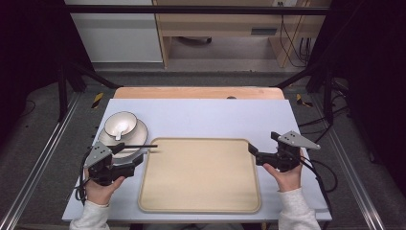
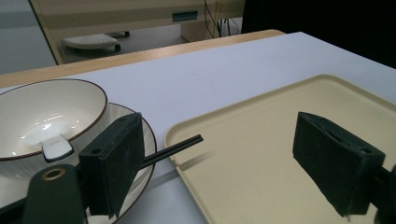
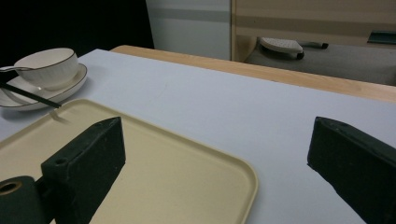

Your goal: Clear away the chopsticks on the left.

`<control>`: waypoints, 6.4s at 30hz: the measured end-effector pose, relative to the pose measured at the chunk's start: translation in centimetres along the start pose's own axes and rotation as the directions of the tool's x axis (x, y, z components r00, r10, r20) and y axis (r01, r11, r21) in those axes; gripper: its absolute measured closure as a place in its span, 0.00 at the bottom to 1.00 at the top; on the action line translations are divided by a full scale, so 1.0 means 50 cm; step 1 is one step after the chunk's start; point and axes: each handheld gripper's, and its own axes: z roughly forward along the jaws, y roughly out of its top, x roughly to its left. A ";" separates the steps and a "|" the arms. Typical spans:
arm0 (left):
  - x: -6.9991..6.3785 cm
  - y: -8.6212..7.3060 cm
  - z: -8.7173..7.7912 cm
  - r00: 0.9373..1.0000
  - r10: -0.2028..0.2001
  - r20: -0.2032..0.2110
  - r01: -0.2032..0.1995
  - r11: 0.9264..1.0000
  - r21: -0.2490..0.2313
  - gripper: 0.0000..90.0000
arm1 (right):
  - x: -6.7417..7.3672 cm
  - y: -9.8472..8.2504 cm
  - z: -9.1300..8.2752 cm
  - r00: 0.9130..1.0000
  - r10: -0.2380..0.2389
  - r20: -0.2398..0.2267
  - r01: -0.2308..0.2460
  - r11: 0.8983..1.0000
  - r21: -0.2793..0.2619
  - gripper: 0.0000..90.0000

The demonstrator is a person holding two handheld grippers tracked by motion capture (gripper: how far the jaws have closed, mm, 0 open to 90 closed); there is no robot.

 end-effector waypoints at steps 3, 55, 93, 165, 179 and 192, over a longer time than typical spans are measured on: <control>0.003 0.000 -0.001 1.000 0.003 0.001 -0.003 1.000 0.003 0.18 | 0.000 -0.001 0.001 1.000 -0.009 0.004 0.009 1.000 0.007 0.05; 0.177 -0.061 0.062 0.988 0.111 -0.111 -0.078 0.961 0.264 0.39 | 0.041 0.011 0.005 0.997 -0.064 -0.036 0.065 0.997 0.034 0.04; 0.173 -0.069 0.078 0.975 0.192 -0.114 -0.137 0.917 0.374 0.74 | 0.042 0.010 0.007 0.997 -0.064 -0.035 0.065 0.997 0.039 0.04; 0.032 -0.011 0.059 0.992 0.040 -0.118 -0.010 0.970 0.244 0.95 | 0.034 0.012 0.002 0.998 -0.052 -0.036 0.054 0.997 0.047 0.03; -0.038 -0.012 0.041 0.983 -0.031 -0.181 0.060 0.985 0.160 0.95 | 0.036 0.010 0.004 0.998 -0.051 -0.032 0.052 0.997 0.049 0.03; -0.085 -0.010 0.027 0.966 -0.088 -0.244 0.117 0.987 0.109 0.95 | 0.038 0.010 0.002 0.998 -0.046 -0.032 0.047 0.998 0.046 0.03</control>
